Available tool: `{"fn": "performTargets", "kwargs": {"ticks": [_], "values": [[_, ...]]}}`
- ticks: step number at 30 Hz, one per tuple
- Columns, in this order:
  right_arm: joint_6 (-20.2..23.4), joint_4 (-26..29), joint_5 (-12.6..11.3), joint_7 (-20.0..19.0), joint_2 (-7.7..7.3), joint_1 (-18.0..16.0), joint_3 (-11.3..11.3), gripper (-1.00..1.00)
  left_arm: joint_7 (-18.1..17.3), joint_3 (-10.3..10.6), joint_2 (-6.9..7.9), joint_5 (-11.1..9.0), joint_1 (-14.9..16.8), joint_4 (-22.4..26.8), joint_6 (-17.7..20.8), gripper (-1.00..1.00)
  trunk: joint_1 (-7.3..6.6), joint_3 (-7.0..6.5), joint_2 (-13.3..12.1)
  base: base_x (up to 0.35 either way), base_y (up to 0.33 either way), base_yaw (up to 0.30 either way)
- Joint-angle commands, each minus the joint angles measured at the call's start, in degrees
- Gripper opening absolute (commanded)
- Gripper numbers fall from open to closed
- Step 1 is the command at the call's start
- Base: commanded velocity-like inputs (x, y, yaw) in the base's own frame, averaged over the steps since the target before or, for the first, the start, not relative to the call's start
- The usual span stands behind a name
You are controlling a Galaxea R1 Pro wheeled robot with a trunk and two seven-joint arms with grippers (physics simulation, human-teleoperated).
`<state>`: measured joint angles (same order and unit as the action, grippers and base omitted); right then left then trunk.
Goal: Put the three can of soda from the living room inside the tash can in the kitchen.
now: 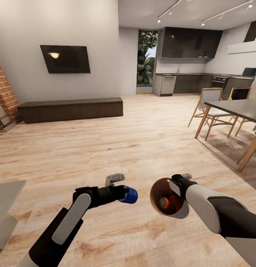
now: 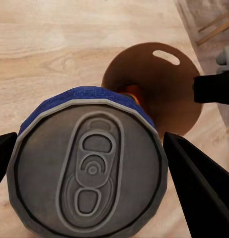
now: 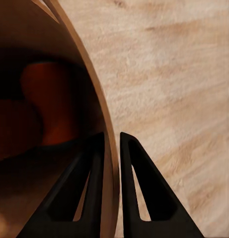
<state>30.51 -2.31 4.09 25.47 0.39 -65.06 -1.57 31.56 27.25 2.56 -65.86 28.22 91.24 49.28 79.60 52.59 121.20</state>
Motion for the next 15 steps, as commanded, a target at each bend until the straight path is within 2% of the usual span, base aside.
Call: {"fn": "performTargets", "kwargs": {"ticks": [1,8,13,15], "values": [[-0.08,0.04,0.14,0.61,0.28,0.06,-0.20,-1.00,-0.44,0.00,-0.01,0.03,0.00,0.00,0.02,-1.00,-0.23,-0.19,-0.42,0.000,0.000,0.000],[-0.10,0.02,0.13,1.97,1.38,0.63,-0.17,-1.00,-2.69,0.03,0.01,0.03,-0.14,0.00,0.02,-1.00,-1.77,-1.45,-3.22,0.000,0.000,0.000],[-0.04,0.02,0.13,2.10,2.52,0.90,-0.14,-1.00,-3.16,0.15,-0.01,0.03,-0.26,0.00,0.02,-1.00,-1.77,-1.45,-3.22,0.000,0.000,0.000],[-0.02,0.02,0.13,2.12,2.72,0.95,-0.14,-1.00,-4.37,0.16,0.03,0.03,-0.32,0.00,0.02,-1.00,-1.77,-1.45,-3.22,0.000,0.000,0.000]]}}
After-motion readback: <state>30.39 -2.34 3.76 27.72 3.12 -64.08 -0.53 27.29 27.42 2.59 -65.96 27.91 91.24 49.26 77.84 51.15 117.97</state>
